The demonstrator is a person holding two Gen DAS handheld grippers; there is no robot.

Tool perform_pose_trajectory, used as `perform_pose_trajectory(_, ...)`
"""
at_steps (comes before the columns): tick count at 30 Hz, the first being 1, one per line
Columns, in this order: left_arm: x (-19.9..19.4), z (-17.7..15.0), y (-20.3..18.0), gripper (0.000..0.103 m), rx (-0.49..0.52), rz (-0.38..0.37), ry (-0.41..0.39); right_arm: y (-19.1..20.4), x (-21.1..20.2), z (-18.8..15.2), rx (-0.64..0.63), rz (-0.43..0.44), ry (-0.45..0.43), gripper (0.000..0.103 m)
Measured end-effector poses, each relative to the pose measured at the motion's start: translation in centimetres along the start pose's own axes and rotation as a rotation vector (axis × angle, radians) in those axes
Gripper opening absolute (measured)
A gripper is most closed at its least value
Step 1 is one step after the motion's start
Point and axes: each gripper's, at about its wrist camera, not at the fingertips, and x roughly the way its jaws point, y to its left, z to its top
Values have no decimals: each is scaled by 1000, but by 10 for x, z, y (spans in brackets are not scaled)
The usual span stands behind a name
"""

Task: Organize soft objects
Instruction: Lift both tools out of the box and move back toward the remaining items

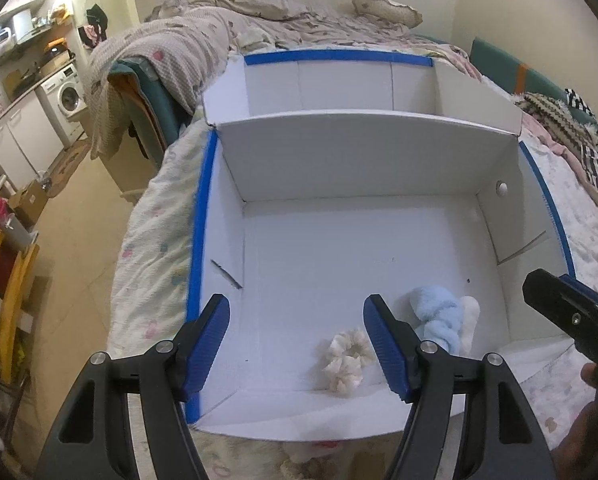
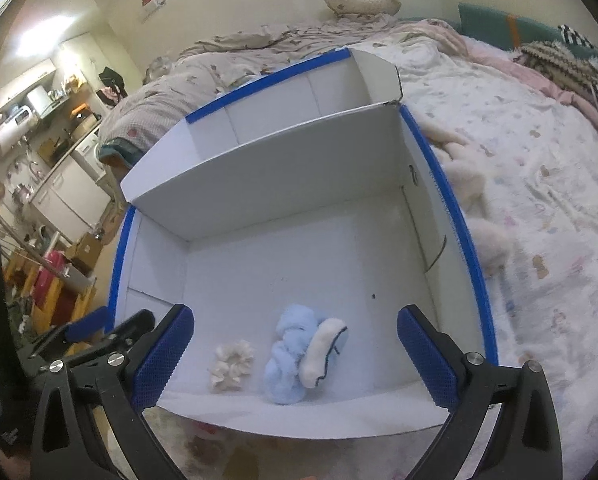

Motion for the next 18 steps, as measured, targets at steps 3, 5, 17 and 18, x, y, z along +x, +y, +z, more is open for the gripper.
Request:
perform_pose_trajectory(3, -6, -2, 3, 67, 5, 15, -9, 3, -5, -3, -18, 13, -2, 103)
perform_pose_trajectory(5, -9, -4, 6, 67, 9, 28, -15, 6, -8, -6, -35, 8, -7, 103)
perform_pose_trajectory(17, -41, -30, 34, 67, -15, 46, -29, 2, -31, -36, -30, -10, -1, 103)
perform_pose_trajectory(18, -43, -33, 36, 67, -18, 46, -29, 2, -34, -39, -29, -9, -1, 103)
